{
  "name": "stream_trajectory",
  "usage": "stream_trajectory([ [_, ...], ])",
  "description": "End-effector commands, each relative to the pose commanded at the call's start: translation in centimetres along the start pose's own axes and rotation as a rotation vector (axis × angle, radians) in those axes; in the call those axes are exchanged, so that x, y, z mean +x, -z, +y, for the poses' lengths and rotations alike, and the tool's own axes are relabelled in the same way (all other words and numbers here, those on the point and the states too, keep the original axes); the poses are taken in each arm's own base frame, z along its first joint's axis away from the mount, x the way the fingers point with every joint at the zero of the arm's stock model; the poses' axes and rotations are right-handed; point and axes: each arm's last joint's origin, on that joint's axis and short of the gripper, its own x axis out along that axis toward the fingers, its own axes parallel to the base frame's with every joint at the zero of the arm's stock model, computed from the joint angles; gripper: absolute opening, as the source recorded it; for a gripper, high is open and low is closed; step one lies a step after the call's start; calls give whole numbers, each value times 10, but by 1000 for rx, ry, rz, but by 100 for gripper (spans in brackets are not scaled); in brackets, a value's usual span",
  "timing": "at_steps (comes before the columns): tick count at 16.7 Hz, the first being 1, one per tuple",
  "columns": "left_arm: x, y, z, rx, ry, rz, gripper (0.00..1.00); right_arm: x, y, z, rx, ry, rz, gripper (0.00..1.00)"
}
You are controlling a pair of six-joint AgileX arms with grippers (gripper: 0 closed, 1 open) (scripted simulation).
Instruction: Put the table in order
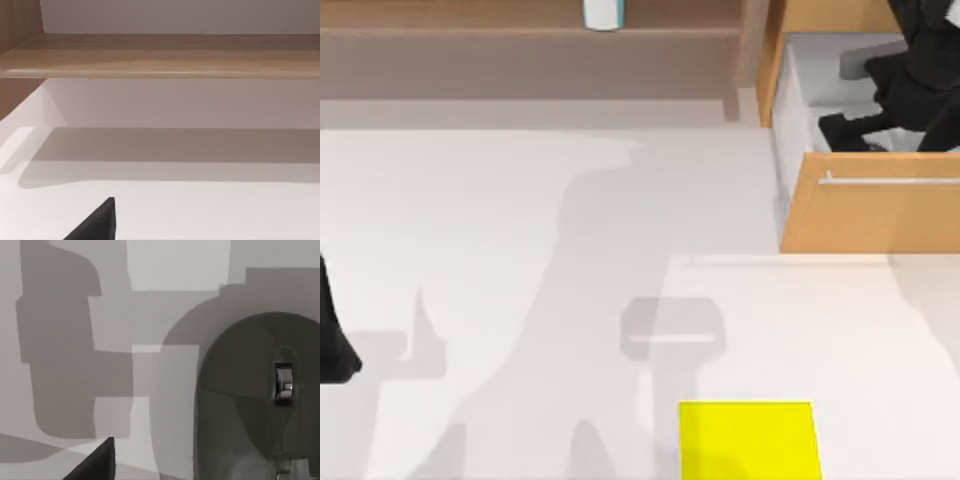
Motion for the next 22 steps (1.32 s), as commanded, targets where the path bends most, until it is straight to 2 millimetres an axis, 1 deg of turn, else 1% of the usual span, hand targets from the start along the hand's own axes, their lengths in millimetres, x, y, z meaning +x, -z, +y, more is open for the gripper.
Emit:
stream_trajectory([
  [1,0,0,0,0,0,0,100,3,0,0,1,-1,5,100],
  [5,0,0,0,0,0,0,100,3,0,0,1,-1,5,100],
  [18,0,0,0,0,0,0,100,3,0,0,1,-1,5,2],
  [19,0,0,0,0,0,0,100,3,0,0,1,-1,5,0],
  [22,0,0,0,0,0,0,100,3,0,0,1,-1,5,0],
])
